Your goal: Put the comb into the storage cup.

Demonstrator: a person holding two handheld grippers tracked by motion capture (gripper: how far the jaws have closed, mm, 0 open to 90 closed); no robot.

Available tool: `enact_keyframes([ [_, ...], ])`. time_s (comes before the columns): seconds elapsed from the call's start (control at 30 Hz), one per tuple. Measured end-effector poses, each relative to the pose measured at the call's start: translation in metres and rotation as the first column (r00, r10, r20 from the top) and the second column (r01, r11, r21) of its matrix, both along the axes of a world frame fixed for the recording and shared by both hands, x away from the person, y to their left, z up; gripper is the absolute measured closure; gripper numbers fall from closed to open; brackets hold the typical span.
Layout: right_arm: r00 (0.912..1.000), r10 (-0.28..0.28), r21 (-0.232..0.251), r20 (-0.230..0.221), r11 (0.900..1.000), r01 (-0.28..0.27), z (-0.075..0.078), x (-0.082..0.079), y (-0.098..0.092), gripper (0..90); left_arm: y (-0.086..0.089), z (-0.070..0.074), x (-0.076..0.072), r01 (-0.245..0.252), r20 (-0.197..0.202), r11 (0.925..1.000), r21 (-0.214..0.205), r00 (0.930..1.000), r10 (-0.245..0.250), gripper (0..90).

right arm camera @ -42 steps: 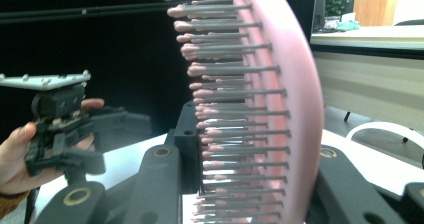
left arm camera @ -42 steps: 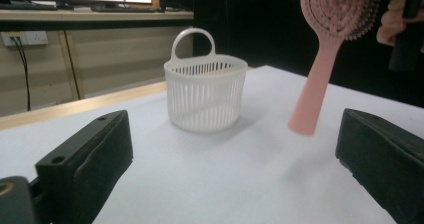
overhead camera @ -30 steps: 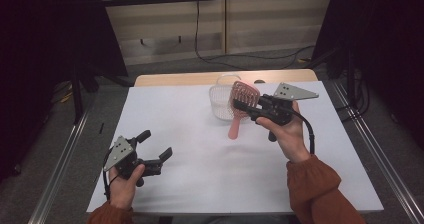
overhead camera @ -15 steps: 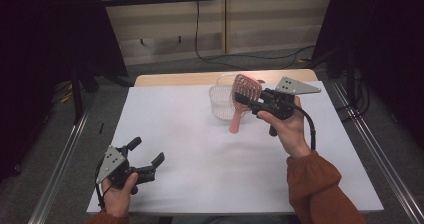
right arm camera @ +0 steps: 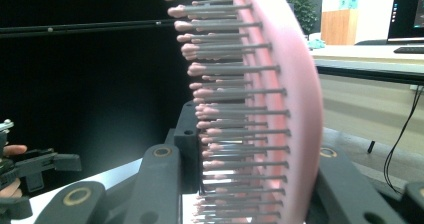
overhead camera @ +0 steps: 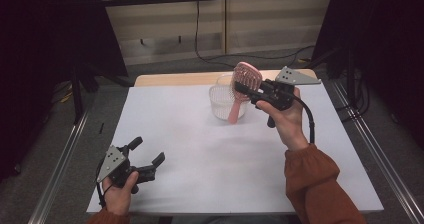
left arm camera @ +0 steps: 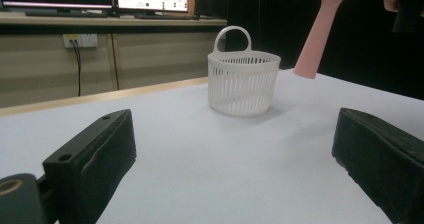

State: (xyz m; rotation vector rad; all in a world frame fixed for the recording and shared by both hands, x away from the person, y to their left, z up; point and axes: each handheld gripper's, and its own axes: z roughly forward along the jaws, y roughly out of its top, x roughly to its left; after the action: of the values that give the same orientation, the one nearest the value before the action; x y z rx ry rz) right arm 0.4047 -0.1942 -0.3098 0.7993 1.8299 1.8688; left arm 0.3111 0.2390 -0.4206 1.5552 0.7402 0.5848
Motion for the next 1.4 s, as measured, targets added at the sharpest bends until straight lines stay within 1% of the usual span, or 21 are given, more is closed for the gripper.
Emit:
enact_keyframes([
  [0.07, 1.0000, -0.007, 0.000, 0.002, 1.0000, 0.007, 0.001, 0.002, 0.000, 64.5, -0.001, 0.000, 0.000, 0.001, -0.009, 0.9999, -0.012, 1.0000, -0.001, 3.9],
  [0.1, 0.9999, -0.010, -0.001, -0.001, 0.9999, 0.010, 0.001, 0.003, 0.001, 64.6, -0.001, 0.000, 0.000, 0.002, -0.008, 0.9999, -0.011, 1.0000, -0.002, 3.9],
  [0.13, 0.9999, -0.014, -0.001, 0.000, 0.9999, 0.014, 0.002, 0.004, 0.001, 64.5, -0.001, 0.000, 0.000, 0.006, -0.004, 1.0000, 0.006, 1.0000, -0.006, 3.8],
  [0.2, 0.9997, -0.024, 0.006, -0.002, 0.9997, 0.024, 0.003, 0.006, 0.000, 64.5, -0.002, 0.000, -0.001, 0.006, -0.009, 1.0000, 0.003, 0.9999, -0.006, 3.8],
  [0.23, 0.9996, -0.027, 0.011, -0.001, 0.9996, 0.027, 0.004, 0.006, 0.000, 64.5, -0.002, 0.000, -0.001, 0.005, -0.010, 0.9999, 0.011, 0.9999, -0.005, 3.8],
  [0.33, 0.9993, -0.038, 0.012, -0.001, 0.9992, 0.038, 0.008, 0.008, 0.000, 64.5, -0.003, 0.000, -0.002, -0.005, -0.003, 1.0000, 0.006, 1.0000, 0.005, 3.9],
  [0.4, 0.9991, -0.042, 0.009, 0.004, 0.9991, 0.042, 0.010, 0.009, 0.000, 64.5, -0.003, 0.000, -0.003, -0.018, -0.011, 0.9997, 0.014, 0.9998, 0.018, 3.9],
  [0.5, 0.9990, -0.042, 0.007, 0.012, 0.9991, 0.042, 0.014, 0.010, 0.002, 64.5, -0.003, 0.000, -0.002, -0.020, -0.024, 0.9998, 0.002, 0.9995, 0.020, 3.9],
  [0.53, 0.9989, -0.042, 0.009, 0.019, 0.9991, 0.042, 0.014, 0.011, 0.003, 64.5, -0.003, 0.000, -0.002, -0.020, -0.025, 0.9998, 0.008, 0.9995, 0.020, 3.9],
  [0.77, 0.9978, -0.064, 0.017, 0.019, 0.9978, 0.063, 0.019, 0.019, 0.004, 64.5, -0.005, 0.001, -0.006, -0.019, -0.006, 0.9996, 0.019, 0.9998, 0.019, 4.1],
  [0.83, 0.9972, -0.072, 0.018, 0.019, 0.9973, 0.071, 0.021, 0.021, 0.004, 64.5, -0.007, 0.001, -0.006, -0.006, -0.011, 1.0000, 0.005, 0.9999, 0.006, 4.1],
  [0.9, 0.9970, -0.074, 0.020, 0.022, 0.9971, 0.073, 0.024, 0.023, 0.003, 64.5, -0.007, 0.001, -0.006, -0.002, -0.008, 1.0000, 0.010, 1.0000, 0.002, 4.0],
  [0.97, 0.9965, -0.082, 0.014, 0.019, 0.9966, 0.081, 0.026, 0.024, 0.003, 64.5, -0.006, 0.001, -0.006, -0.003, -0.010, 1.0000, 0.006, 0.9999, 0.003, 4.0],
  [1.0, 0.9963, -0.084, 0.016, 0.019, 0.9963, 0.084, 0.026, 0.026, 0.003, 64.5, -0.006, 0.001, -0.005, -0.003, -0.011, 0.9999, 0.014, 0.9999, 0.003, 4.0],
  [1.07, 0.9955, -0.093, 0.018, 0.017, 0.9955, 0.093, 0.027, 0.028, 0.003, 64.5, -0.005, 0.000, -0.004, -0.008, -0.013, 1.0000, 0.000, 0.9999, 0.008, 4.0],
  [1.1, 0.9953, -0.095, 0.024, 0.016, 0.9952, 0.095, 0.027, 0.030, 0.003, 64.5, -0.005, 0.000, -0.003, 0.002, -0.013, 1.0000, -0.004, 0.9999, -0.002, 3.8],
  [1.13, 0.9955, -0.095, 0.029, 0.012, 0.9951, 0.094, 0.027, 0.031, 0.003, 64.5, -0.005, -0.001, -0.002, 0.005, -0.012, 1.0000, 0.008, 0.9999, -0.005, 3.4],
  [1.23, 0.9948, -0.101, 0.045, 0.008, 0.9939, 0.101, 0.026, 0.035, 0.004, 64.5, -0.005, -0.001, -0.002, -0.005, -0.015, 1.0000, 0.002, 0.9999, 0.005, 3.3],
  [1.3, 0.9942, -0.107, 0.057, 0.013, 0.9928, 0.106, 0.026, 0.038, 0.005, 64.5, -0.005, -0.001, -0.002, -0.011, -0.011, 0.9999, 0.009, 0.9999, 0.012, 3.3],
  [1.37, 0.9929, -0.117, 0.065, 0.019, 0.9911, 0.116, 0.027, 0.040, 0.005, 64.5, -0.005, -0.001, -0.002, -0.011, -0.019, 0.9999, -0.013, 0.9998, 0.010, 3.3],
  [1.4, 0.9925, -0.121, 0.071, 0.018, 0.9903, 0.120, 0.027, 0.041, 0.005, 64.5, -0.005, -0.001, -0.002, -0.011, -0.020, 0.9999, -0.007, 0.9997, 0.011, 3.3],
])
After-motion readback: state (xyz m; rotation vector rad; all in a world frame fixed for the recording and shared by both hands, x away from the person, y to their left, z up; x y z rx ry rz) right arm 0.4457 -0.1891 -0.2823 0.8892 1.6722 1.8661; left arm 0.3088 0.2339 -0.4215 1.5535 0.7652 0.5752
